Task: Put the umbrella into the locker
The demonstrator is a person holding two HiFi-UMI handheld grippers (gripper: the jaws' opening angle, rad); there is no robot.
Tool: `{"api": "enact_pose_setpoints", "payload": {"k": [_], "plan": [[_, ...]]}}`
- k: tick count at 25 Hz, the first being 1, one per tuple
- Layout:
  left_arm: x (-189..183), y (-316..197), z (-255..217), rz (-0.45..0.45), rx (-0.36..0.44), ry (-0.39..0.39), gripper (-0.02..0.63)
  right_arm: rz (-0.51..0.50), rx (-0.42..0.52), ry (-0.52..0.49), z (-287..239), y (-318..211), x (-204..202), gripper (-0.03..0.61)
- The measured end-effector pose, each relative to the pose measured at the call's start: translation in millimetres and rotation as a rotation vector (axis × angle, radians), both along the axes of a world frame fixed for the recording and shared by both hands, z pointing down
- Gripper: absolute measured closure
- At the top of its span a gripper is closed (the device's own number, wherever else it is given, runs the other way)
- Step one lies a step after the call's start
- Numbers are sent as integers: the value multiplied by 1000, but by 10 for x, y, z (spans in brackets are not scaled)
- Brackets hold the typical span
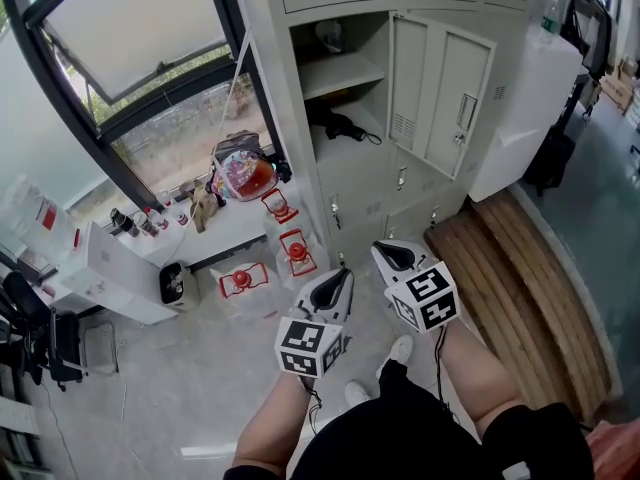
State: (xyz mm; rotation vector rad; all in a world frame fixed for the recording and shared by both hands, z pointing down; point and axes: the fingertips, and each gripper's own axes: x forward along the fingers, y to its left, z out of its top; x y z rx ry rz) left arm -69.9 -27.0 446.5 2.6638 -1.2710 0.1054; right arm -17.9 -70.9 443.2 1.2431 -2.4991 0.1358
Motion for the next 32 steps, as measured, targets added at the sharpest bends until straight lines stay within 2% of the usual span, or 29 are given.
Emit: {"api": "enact_pose_setpoints", "payload": {"k": [32], "plan": [[39, 71, -34, 10, 7, -6, 594, -2, -5, -3, 15, 102, 14, 525]]}}
